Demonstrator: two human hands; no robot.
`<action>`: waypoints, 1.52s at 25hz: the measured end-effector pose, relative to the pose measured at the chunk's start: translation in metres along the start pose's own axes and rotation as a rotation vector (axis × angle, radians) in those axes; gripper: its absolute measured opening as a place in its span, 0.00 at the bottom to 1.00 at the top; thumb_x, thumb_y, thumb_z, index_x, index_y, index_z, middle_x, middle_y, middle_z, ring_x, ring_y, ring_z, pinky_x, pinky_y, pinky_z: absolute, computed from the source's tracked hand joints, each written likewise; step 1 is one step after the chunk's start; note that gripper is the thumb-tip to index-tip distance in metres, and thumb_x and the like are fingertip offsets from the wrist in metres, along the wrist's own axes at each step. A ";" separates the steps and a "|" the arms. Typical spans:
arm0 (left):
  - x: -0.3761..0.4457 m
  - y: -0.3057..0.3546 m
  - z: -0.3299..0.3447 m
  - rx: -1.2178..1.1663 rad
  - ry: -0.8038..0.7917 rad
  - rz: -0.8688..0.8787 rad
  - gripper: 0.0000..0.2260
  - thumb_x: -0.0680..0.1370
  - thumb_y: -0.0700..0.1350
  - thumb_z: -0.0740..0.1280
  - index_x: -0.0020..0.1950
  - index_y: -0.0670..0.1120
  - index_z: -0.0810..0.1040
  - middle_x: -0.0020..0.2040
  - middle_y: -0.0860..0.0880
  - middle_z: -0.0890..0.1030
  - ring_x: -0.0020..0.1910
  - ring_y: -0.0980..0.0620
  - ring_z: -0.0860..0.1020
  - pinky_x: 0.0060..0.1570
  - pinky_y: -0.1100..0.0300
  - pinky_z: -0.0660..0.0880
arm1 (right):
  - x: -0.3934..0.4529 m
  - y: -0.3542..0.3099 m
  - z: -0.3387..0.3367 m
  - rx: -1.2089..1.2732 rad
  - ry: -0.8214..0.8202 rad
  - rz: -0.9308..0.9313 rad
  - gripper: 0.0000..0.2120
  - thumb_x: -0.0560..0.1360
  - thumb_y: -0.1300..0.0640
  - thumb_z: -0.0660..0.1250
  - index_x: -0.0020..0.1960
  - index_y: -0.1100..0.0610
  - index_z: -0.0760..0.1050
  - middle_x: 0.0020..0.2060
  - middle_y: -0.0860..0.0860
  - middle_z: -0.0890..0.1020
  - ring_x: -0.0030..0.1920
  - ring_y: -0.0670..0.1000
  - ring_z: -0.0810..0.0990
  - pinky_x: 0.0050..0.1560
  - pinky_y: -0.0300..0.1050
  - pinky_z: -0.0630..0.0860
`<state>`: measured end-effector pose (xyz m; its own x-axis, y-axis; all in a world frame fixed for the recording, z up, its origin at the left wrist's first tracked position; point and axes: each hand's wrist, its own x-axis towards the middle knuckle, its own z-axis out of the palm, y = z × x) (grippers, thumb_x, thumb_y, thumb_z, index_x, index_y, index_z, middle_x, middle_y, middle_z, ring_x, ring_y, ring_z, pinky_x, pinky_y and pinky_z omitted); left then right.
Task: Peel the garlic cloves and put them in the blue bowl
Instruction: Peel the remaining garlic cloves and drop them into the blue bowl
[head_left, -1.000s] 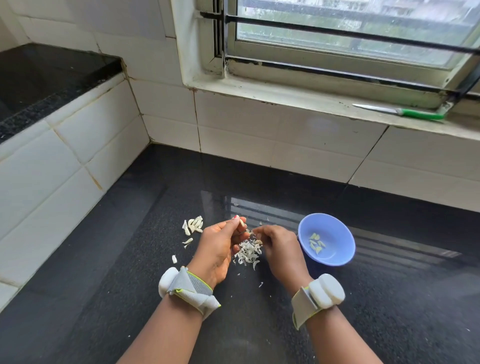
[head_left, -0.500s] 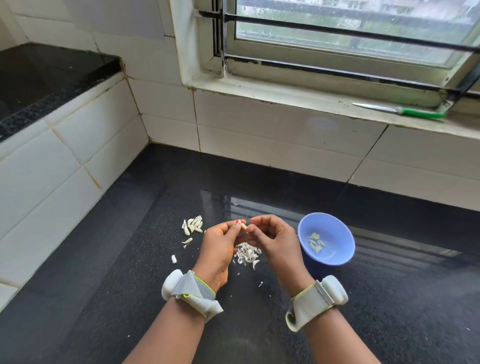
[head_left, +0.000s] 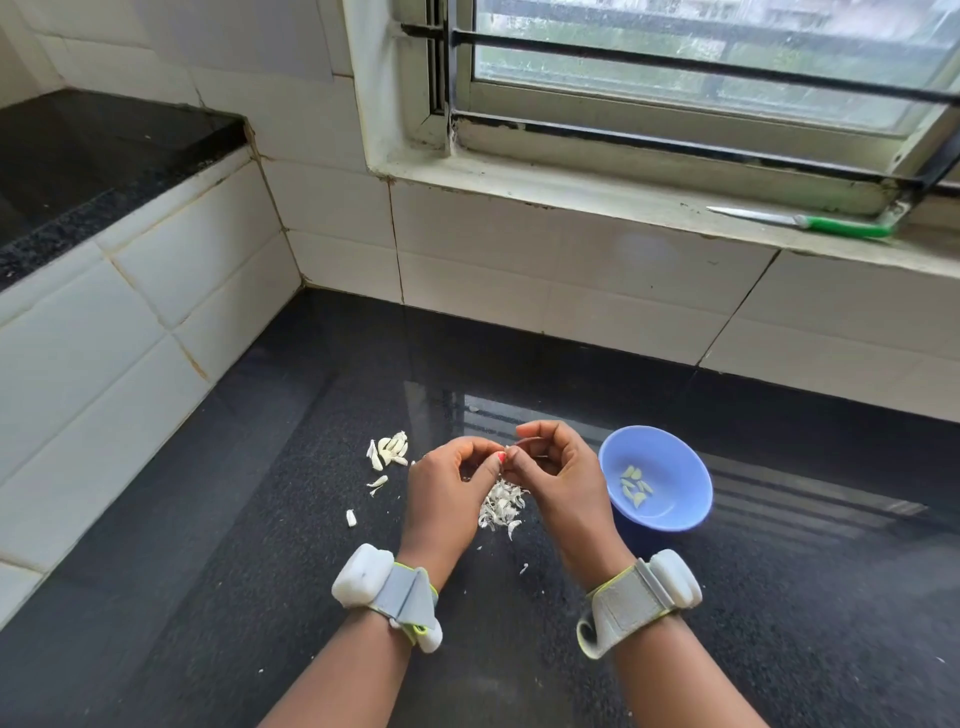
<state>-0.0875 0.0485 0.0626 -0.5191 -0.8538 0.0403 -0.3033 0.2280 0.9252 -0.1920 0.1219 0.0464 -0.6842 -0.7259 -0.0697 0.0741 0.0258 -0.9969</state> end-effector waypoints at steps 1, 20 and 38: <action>0.000 0.001 -0.001 0.046 0.005 0.018 0.02 0.74 0.43 0.71 0.44 0.48 0.83 0.36 0.55 0.83 0.35 0.61 0.79 0.36 0.70 0.74 | 0.000 0.000 -0.001 -0.004 0.003 -0.003 0.10 0.74 0.65 0.72 0.51 0.54 0.78 0.40 0.55 0.83 0.44 0.55 0.84 0.50 0.55 0.82; 0.006 0.007 -0.002 0.192 0.036 -0.047 0.04 0.73 0.47 0.71 0.39 0.49 0.81 0.31 0.56 0.79 0.31 0.62 0.76 0.30 0.72 0.69 | 0.001 -0.004 -0.002 0.198 -0.125 0.118 0.06 0.74 0.68 0.69 0.52 0.64 0.79 0.43 0.58 0.85 0.46 0.53 0.85 0.46 0.42 0.81; 0.007 -0.014 0.006 0.400 -0.048 -0.006 0.06 0.76 0.44 0.66 0.47 0.47 0.83 0.45 0.50 0.81 0.44 0.51 0.78 0.43 0.60 0.71 | 0.010 -0.027 -0.074 -0.326 0.293 -0.003 0.10 0.74 0.67 0.70 0.47 0.52 0.79 0.41 0.52 0.85 0.42 0.50 0.83 0.46 0.45 0.80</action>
<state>-0.0921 0.0422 0.0476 -0.5504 -0.8349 0.0089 -0.5886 0.3955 0.7050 -0.2541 0.1647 0.0701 -0.8644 -0.5021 -0.0277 -0.1285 0.2738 -0.9532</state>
